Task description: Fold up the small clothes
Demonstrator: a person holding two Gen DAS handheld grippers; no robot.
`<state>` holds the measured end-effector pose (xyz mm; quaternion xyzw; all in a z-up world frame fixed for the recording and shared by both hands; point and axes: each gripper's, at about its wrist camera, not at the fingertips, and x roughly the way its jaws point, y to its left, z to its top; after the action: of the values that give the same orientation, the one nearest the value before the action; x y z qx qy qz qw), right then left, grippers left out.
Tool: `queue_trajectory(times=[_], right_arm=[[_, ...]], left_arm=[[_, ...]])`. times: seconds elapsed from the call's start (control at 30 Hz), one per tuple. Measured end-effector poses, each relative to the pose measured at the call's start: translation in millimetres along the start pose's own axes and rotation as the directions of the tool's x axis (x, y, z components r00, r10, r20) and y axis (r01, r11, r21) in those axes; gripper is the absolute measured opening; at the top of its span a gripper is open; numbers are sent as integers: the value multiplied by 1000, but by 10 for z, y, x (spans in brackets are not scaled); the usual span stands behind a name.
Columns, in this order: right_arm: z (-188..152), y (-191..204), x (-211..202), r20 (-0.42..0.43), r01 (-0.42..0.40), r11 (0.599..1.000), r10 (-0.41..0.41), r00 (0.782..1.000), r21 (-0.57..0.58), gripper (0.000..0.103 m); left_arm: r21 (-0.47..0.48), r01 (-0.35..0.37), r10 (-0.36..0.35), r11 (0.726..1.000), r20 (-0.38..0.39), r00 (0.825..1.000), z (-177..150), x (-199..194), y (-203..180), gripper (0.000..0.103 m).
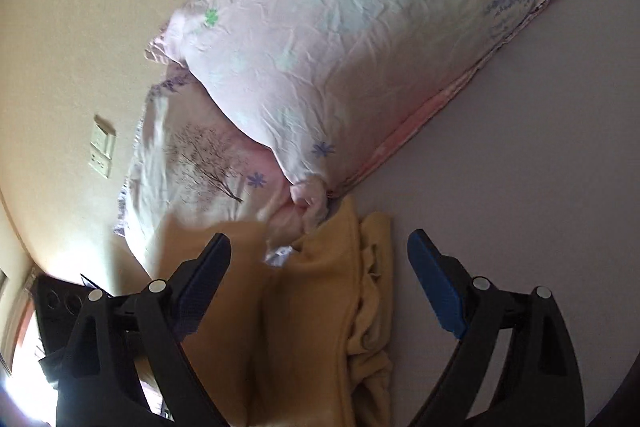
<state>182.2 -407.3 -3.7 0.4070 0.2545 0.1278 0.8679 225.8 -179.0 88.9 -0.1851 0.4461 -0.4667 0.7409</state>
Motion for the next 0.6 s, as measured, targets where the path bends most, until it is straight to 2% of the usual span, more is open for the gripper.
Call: queue_trajectory(times=[0.07, 0.13, 0.2, 0.27, 0.33, 0.37, 0.43, 0.47, 0.53, 0.6], right_arm=[[-17, -13, 49, -50, 6, 1000, -6, 999, -6, 92], [-30, 8, 80, -110, 2, 1000, -5, 994, -29, 92], [-67, 47, 80, -144, 15, 998, -24, 989, -65, 92], [-126, 42, 53, -163, 49, 995, -62, 985, -84, 92], [-202, 45, -41, -172, 60, 995, -72, 983, -78, 89], [-258, 86, -125, -174, 22, 995, -38, 984, -93, 85], [-401, 282, -324, -212, -98, 981, 62, 975, -165, 82], [-480, 395, -409, -223, -115, 970, 66, 972, -216, 82], [-621, 582, -562, -207, -65, 946, -3, 978, -318, 82], [-687, 585, -558, -237, -9, 951, -68, 969, -309, 77]], left_arm=[[2, 30, -30, 1000, 15, 999, -50, -57, 5, 28], [8, -32, 31, 999, 62, 998, -102, -288, 81, 44], [-15, -138, 139, 990, 111, 984, -170, -609, 270, 49], [-75, -249, 256, 966, 116, 960, -269, -914, 551, 51], [-133, -277, 291, 952, 96, 952, -349, -1035, 733, 51], [-121, -259, 271, 958, 87, 959, -432, -1072, 754, 51], [-7, -266, 266, 964, 79, 961, -568, -1077, 597, 51], [58, -271, 267, 961, 77, 961, -673, -1064, 493, 51], [175, -303, 295, 937, 71, 953, -828, -1000, 310, 51], [282, -331, 325, 901, 68, 943, -969, -871, 171, 53]])
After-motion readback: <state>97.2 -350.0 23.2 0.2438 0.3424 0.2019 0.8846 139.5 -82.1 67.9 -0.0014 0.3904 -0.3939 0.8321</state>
